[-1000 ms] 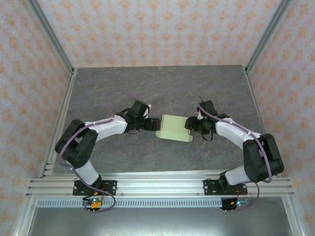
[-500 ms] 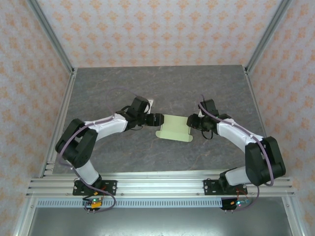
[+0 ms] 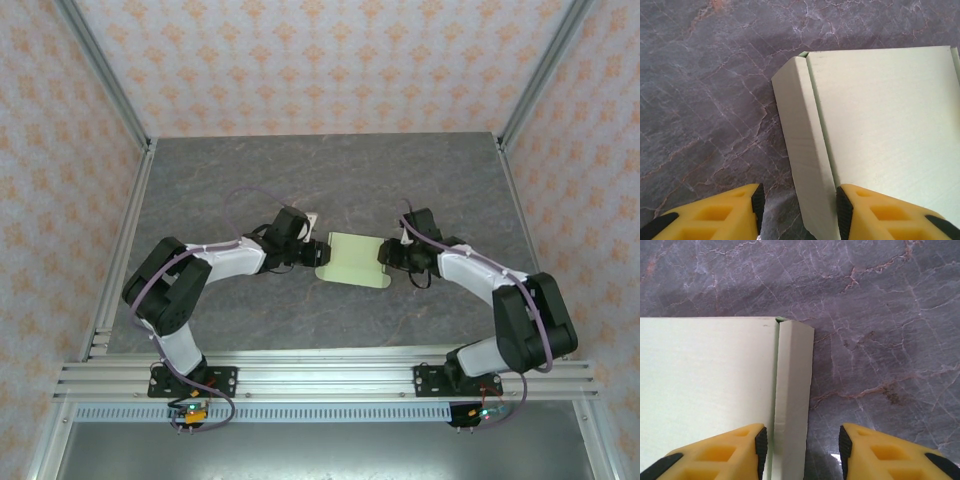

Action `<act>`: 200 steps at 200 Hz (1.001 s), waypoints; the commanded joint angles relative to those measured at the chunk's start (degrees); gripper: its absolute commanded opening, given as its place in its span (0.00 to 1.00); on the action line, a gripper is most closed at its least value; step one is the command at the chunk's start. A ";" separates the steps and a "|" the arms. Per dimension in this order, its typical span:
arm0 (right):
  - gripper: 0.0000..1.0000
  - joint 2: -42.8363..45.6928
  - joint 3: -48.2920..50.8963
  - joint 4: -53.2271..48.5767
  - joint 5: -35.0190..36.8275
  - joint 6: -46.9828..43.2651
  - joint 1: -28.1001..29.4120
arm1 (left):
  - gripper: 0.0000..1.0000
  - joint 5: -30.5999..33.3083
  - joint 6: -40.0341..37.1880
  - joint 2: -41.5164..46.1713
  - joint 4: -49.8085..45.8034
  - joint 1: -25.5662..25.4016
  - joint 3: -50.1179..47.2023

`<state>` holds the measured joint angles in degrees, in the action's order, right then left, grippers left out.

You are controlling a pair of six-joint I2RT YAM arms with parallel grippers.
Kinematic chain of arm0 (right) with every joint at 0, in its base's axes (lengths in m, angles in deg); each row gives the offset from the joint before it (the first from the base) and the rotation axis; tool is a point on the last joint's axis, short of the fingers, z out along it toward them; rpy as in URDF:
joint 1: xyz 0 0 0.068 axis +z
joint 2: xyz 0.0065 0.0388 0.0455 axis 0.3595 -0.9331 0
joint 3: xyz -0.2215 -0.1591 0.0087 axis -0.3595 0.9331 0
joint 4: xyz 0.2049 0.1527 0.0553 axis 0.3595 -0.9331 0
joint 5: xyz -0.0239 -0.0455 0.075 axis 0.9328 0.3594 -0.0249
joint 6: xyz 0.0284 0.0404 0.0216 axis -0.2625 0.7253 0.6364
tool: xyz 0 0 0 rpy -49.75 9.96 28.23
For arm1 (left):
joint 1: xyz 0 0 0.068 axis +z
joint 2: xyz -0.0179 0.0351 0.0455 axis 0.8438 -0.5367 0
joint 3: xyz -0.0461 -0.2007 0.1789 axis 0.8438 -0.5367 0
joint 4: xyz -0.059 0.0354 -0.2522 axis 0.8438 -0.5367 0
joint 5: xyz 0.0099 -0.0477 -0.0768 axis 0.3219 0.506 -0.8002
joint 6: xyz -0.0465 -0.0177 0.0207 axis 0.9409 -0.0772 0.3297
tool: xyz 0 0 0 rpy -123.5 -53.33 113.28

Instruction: Fold the paper box

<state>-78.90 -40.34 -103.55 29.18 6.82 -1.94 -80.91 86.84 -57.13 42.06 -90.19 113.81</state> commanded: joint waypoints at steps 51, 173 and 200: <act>0.45 1.30 -1.37 -2.36 -0.18 -2.42 0.44 | 0.52 0.36 -0.84 1.05 -0.66 -0.15 -0.72; 0.48 0.94 -0.58 -2.51 1.60 -4.71 1.41 | 0.59 -0.57 -0.63 -2.03 -0.67 -1.11 0.56; 0.51 3.09 -1.46 -3.95 1.51 -4.24 1.43 | 0.50 0.43 -1.08 -1.99 0.11 -1.11 -1.83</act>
<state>-78.81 -41.58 -105.08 29.49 2.95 -0.84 -83.14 87.35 -58.51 41.98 -90.93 114.16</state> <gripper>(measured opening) 0.505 0.526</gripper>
